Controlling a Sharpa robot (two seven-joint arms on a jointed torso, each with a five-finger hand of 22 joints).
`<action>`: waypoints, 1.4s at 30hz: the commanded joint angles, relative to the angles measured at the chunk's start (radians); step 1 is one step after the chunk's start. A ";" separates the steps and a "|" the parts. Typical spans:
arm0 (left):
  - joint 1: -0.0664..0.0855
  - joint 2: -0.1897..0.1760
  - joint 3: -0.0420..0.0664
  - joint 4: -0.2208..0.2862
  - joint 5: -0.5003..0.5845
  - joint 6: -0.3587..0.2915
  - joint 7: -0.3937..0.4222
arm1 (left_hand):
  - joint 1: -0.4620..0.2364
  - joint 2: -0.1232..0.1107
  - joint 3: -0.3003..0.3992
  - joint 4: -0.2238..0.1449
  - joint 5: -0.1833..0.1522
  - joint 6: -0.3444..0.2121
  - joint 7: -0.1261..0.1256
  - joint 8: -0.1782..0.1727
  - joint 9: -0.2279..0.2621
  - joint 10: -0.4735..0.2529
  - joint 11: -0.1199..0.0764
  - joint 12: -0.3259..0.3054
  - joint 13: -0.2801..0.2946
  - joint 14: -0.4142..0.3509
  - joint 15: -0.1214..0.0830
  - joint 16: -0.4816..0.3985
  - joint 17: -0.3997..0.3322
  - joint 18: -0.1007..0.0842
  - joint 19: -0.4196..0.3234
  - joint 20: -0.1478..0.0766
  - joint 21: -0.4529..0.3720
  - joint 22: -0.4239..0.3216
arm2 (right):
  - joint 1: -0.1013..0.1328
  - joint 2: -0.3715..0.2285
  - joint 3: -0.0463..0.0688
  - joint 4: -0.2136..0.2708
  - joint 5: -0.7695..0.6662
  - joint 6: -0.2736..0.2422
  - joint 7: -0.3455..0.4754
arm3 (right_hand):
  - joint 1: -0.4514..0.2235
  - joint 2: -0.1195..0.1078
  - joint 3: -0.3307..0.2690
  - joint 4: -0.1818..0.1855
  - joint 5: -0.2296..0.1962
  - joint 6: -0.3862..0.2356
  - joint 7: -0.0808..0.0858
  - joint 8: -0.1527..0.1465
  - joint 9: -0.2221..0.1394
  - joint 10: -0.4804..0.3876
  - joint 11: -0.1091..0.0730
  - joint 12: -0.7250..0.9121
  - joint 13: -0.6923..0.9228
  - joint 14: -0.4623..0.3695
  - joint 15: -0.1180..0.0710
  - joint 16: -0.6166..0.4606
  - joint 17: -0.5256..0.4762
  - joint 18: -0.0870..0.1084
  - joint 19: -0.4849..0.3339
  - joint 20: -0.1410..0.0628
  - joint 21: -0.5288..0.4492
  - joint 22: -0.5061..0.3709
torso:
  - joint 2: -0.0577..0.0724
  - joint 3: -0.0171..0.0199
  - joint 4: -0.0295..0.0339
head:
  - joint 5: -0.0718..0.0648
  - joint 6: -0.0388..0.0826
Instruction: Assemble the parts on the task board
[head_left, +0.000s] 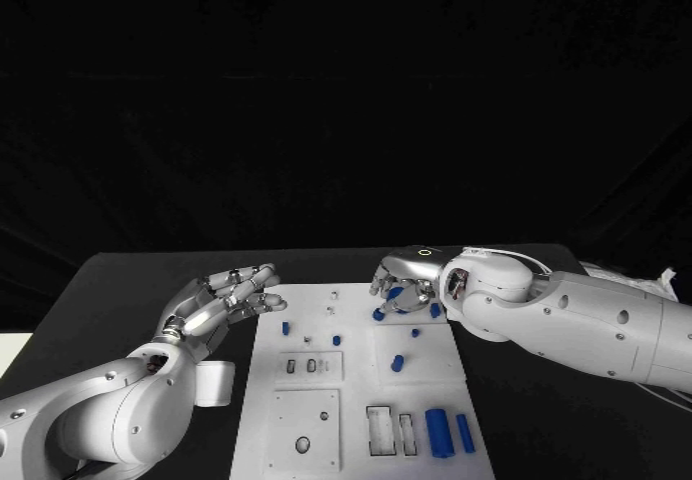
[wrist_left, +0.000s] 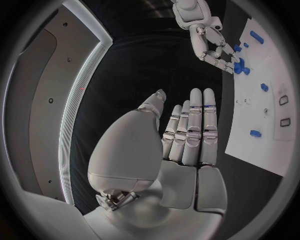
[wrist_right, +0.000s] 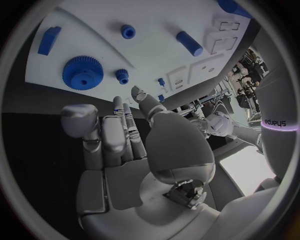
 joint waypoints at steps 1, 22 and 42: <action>0.002 -0.001 0.001 0.004 0.005 0.025 -0.002 | -0.013 -0.001 -0.006 0.000 -0.002 0.001 0.007 -0.005 -0.002 -0.003 0.006 -0.007 -0.002 0.001 0.006 -0.004 0.001 0.008 0.006 -0.001 0.005 0.001 | 0.000 0.003 0.001 -0.003 -0.074 0.042 -0.030 | 0.004 -0.009 0.002 0.005 -0.006 0.003 0.000 -0.002 0.001 -0.008 0.000 -0.003 -0.001 0.041 0.007 0.008 0.004 -0.007 -0.009 0.000 0.008 0.003 | 0.004 0.0013 0.0039 | 0.001 -0.004; 0.004 -0.009 0.001 0.010 0.005 0.023 -0.010 | -0.016 0.000 -0.009 -0.001 -0.002 -0.001 0.009 -0.010 -0.002 -0.005 0.008 -0.012 -0.002 0.001 0.007 -0.007 0.005 0.008 0.006 0.000 0.007 0.003 | -0.009 0.026 0.000 -0.027 -0.089 0.094 -0.030 | 0.016 0.004 0.021 0.013 -0.007 0.012 -0.002 -0.001 0.002 -0.009 -0.001 -0.002 -0.003 0.037 0.007 0.028 0.020 -0.003 -0.020 0.005 0.024 0.011 | 0.016 -0.0005 0.0128 | -0.003 -0.008; 0.005 -0.011 0.001 0.009 0.005 0.022 -0.015 | -0.014 0.002 -0.010 -0.004 -0.001 -0.002 0.010 -0.013 -0.002 -0.007 0.009 -0.016 -0.002 0.000 0.008 -0.009 0.009 0.007 0.005 0.000 0.009 0.004 | -0.012 0.039 0.000 -0.041 -0.091 0.119 -0.028 | 0.024 0.027 0.075 0.032 -0.033 0.045 -0.010 0.004 0.006 0.023 -0.009 0.001 -0.002 0.033 0.002 0.048 0.036 -0.002 -0.033 0.005 0.052 0.036 | 0.026 -0.0021 0.0192 | -0.008 -0.008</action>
